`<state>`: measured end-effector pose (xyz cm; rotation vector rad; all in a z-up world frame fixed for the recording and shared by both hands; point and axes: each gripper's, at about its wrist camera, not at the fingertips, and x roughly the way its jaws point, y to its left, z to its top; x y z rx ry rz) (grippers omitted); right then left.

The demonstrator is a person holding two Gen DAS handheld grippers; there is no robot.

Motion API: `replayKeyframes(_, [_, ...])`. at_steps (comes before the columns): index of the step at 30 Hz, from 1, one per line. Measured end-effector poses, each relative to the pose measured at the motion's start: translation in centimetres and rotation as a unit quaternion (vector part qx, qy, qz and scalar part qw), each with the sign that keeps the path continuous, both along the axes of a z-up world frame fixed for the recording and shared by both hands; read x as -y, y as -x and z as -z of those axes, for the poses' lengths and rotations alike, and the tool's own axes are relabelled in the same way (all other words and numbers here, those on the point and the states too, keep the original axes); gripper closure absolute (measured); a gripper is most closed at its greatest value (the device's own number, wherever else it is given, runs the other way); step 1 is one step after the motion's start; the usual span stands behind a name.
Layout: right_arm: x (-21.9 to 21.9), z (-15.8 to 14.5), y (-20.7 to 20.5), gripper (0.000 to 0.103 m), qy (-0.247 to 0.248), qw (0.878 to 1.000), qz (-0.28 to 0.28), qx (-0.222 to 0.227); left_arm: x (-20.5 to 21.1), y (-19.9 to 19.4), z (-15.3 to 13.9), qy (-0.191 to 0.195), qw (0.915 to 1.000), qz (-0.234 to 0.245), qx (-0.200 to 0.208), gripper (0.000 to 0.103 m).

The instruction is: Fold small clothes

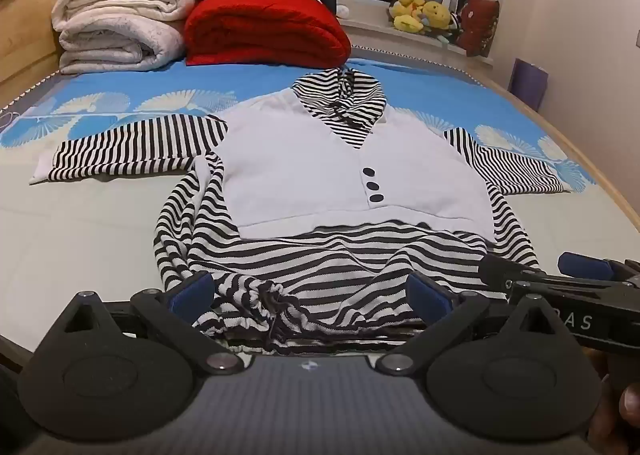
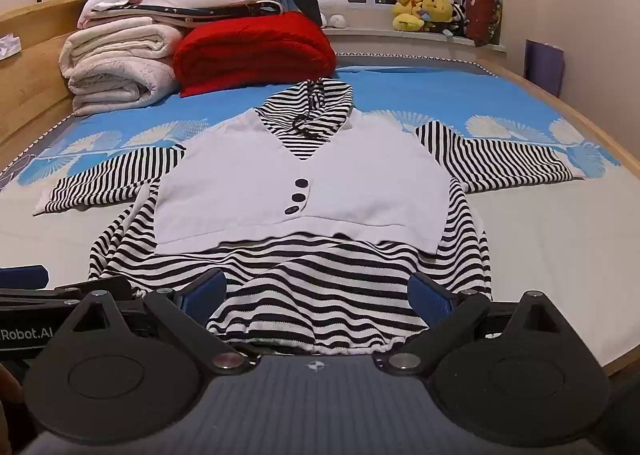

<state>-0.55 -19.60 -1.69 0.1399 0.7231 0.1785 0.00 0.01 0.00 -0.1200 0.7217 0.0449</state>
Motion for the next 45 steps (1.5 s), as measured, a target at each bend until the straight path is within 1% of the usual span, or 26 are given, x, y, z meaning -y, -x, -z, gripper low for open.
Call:
replayKeyframes(6, [0.1,0.5,-0.2,0.006,0.000,1.000,-0.001,0.000,-0.2,0.1,-0.3,0.001,1.0000,-0.001,-0.003,0.001])
replayKeyframes(16, [0.2,0.9,-0.4,0.006,-0.001,1.000,-0.001,-0.001,0.0,0.0,0.3,-0.002,1.0000,-0.001,-0.004,0.001])
replayKeyframes(36, [0.2,0.9,-0.4,0.006,-0.001,1.000,-0.002,-0.001,0.1,0.0,0.4,-0.005,1.0000,-0.001,-0.005,0.001])
replayKeyframes(40, [0.3,0.8,-0.5,0.006,-0.001,1.000,-0.001,-0.001,0.3,0.1,0.6,-0.012,0.9999,-0.002,-0.002,0.001])
replayKeyframes(42, [0.3,0.9,-0.5,0.006,-0.003,1.000,0.001,0.000,0.5,0.1,0.5,-0.030,0.9995,-0.003,0.000,0.006])
replayKeyframes(43, [0.3,0.8,-0.5,0.006,-0.004,1.000,0.003,0.003,0.6,0.1,0.3,-0.039,0.9992,-0.003,0.003,0.010])
replayKeyframes(44, [0.4,0.8,-0.5,0.006,-0.005,1.000,0.006,0.006,0.5,0.0,-0.1,-0.053,0.9986,-0.005,0.006,0.016])
replayKeyframes(45, [0.4,0.6,-0.5,0.006,-0.007,1.000,0.009,0.011,0.3,-0.1,-0.4,-0.055,0.9984,-0.009,0.011,0.019])
